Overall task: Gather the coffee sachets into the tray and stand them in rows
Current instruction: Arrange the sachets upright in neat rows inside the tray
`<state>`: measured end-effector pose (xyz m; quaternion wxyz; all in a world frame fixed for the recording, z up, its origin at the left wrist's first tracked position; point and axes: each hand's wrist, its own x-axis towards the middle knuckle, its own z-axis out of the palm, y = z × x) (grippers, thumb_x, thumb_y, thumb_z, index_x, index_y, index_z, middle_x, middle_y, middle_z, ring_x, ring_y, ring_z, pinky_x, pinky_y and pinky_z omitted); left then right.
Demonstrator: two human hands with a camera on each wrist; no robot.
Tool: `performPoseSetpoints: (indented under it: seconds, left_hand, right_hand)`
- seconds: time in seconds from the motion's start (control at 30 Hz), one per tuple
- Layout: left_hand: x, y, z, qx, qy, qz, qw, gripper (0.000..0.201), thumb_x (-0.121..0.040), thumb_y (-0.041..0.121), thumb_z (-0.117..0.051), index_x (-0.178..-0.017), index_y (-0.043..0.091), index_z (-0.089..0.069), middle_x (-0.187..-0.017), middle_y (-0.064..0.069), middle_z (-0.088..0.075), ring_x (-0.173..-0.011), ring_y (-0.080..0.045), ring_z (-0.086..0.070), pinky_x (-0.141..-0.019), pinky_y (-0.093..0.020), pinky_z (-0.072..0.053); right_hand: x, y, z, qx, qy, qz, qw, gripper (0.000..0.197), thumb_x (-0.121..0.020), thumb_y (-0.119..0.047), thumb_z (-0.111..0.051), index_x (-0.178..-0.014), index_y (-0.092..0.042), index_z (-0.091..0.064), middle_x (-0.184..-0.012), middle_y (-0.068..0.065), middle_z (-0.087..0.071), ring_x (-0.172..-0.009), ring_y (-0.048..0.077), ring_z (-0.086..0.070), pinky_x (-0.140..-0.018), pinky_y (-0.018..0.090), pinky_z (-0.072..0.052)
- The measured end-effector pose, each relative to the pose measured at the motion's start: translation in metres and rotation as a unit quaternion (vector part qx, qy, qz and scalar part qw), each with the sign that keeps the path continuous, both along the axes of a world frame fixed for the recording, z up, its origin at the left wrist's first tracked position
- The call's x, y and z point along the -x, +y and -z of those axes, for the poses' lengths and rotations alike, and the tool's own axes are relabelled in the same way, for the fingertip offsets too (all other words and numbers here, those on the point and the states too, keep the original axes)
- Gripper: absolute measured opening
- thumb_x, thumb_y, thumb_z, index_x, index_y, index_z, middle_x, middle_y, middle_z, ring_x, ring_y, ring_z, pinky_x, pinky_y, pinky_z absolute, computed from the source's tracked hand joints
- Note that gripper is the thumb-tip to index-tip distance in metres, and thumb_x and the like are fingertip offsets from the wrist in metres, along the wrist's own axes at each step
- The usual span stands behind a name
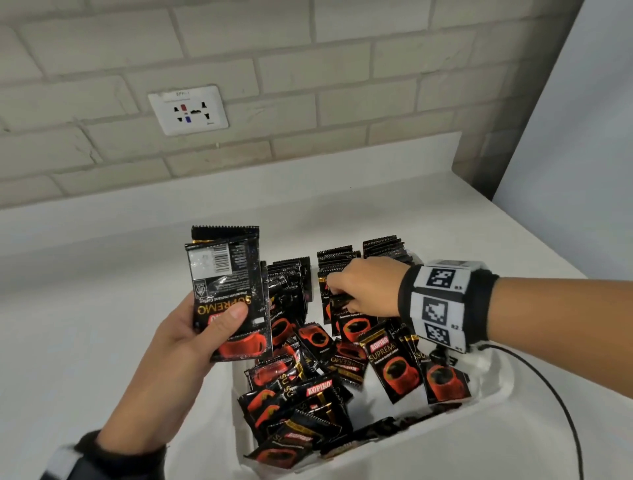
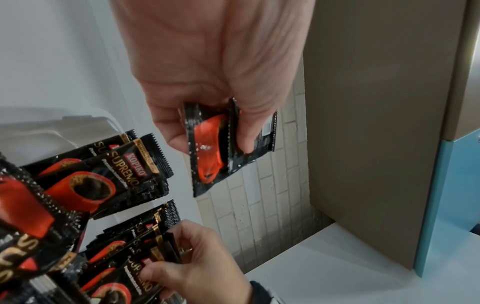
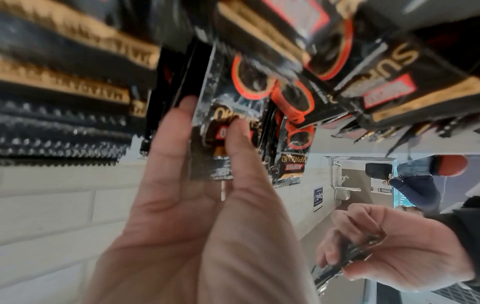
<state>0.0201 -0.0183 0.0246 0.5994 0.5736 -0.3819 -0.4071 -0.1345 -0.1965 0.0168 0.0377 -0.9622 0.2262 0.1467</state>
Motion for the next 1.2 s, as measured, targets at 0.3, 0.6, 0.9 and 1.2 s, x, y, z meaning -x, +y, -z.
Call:
performPoseSetpoints:
  seconds: [0.3, 0.6, 0.9, 1.2]
  left_hand:
    - [0.011, -0.011, 0.004, -0.015, 0.056, 0.01, 0.998, 0.039, -0.063, 0.035, -0.075, -0.099, 0.022, -0.068, -0.095, -0.004, -0.073, -0.077, -0.017, -0.071, -0.058, -0.02, -0.054]
    - [0.048, -0.031, 0.007, -0.03, 0.063, -0.038, 0.997, 0.04, -0.059, 0.026, -0.069, -0.098, 0.019, -0.065, -0.093, -0.006, -0.073, -0.082, -0.026, -0.07, -0.083, -0.047, -0.052]
    - [0.083, -0.034, 0.008, -0.001, 0.045, 0.012, 0.999, 0.041, -0.066, 0.029, -0.065, -0.106, 0.021, -0.061, -0.097, -0.003, -0.073, -0.092, -0.019, -0.069, -0.075, -0.029, -0.056]
    - [0.075, -0.028, 0.013, -0.055, 0.104, -0.017, 0.993, 0.02, -0.092, 0.022, -0.046, -0.092, 0.015, -0.064, -0.076, 0.004, -0.072, -0.068, -0.008, -0.065, -0.071, -0.031, -0.049]
  right_hand:
    - [0.014, -0.012, -0.028, 0.011, -0.068, 0.065, 0.995, 0.046, -0.079, -0.049, -0.064, -0.117, -0.025, -0.05, -0.106, -0.007, -0.057, -0.085, 0.01, -0.048, -0.069, 0.026, -0.039]
    - [0.042, 0.031, -0.06, -0.342, -0.322, 0.206, 0.858, 0.046, -0.061, -0.057, -0.062, -0.093, -0.023, -0.058, -0.081, -0.005, -0.065, -0.064, 0.008, -0.066, -0.058, 0.024, -0.055]
    - [0.044, 0.048, -0.018, -0.499, -0.458, 0.267, 0.686, 0.024, -0.084, -0.012, -0.062, -0.107, -0.018, -0.061, -0.09, 0.002, -0.068, -0.059, 0.008, -0.065, -0.04, 0.017, -0.048]
    - [0.067, 0.038, -0.027, -0.329, -0.585, 0.253, 0.697, 0.023, -0.088, -0.009, -0.055, -0.097, -0.029, -0.059, -0.088, -0.014, -0.066, -0.069, -0.003, -0.065, -0.056, 0.011, -0.05]
